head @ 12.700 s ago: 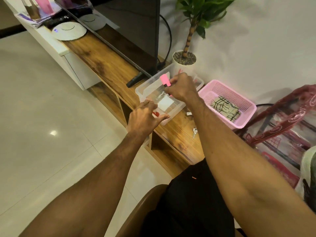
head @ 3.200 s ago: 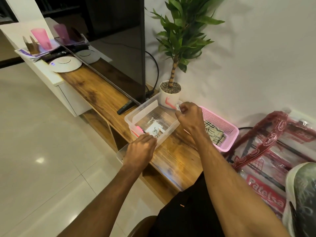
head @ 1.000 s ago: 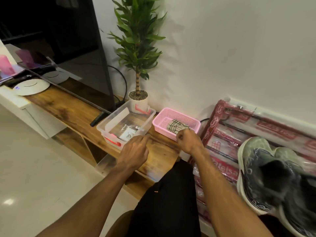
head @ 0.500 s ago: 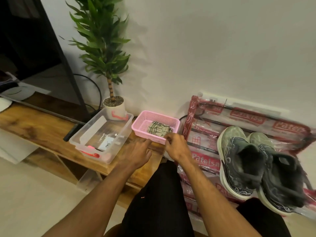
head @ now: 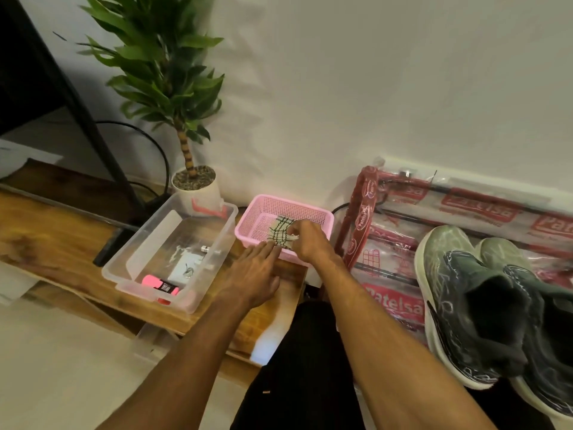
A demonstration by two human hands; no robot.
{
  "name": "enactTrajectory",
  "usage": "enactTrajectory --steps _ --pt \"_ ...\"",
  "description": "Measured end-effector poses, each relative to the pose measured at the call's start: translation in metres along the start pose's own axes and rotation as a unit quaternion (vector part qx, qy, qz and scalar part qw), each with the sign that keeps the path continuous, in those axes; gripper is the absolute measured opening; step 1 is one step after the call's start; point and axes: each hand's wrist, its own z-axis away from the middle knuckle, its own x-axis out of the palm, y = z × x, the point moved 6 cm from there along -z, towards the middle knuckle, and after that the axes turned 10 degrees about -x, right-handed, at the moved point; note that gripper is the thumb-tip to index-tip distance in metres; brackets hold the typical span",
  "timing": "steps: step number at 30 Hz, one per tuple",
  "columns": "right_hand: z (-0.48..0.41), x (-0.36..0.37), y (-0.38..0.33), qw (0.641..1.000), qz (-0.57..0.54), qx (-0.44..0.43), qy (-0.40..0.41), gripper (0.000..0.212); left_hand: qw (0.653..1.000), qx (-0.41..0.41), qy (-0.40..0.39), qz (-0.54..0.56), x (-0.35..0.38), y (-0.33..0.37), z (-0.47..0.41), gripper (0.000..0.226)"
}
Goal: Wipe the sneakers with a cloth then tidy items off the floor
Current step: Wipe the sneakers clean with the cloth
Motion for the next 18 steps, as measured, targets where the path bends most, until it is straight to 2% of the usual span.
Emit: enactTrajectory --steps 4,9,15,18 --pt "-0.016 0.011 0.005 0.995 0.062 -0.017 -0.070 0.033 1.000 0.010 -0.002 0.007 0.005 -0.002 -0.003 0.069" --pt "-0.027 0.014 0.005 0.990 0.103 -0.033 -0.086 0.026 1.000 0.004 0.001 0.002 0.006 0.001 -0.006 0.070" --pt "-0.034 0.016 -0.002 0.971 0.197 -0.065 -0.122 0.051 1.000 -0.018 0.005 0.018 0.006 0.003 -0.010 0.068" --pt "-0.034 0.018 -0.010 0.959 0.239 -0.078 -0.131 0.043 1.000 -0.022 0.000 0.016 0.006 0.003 -0.009 0.068"
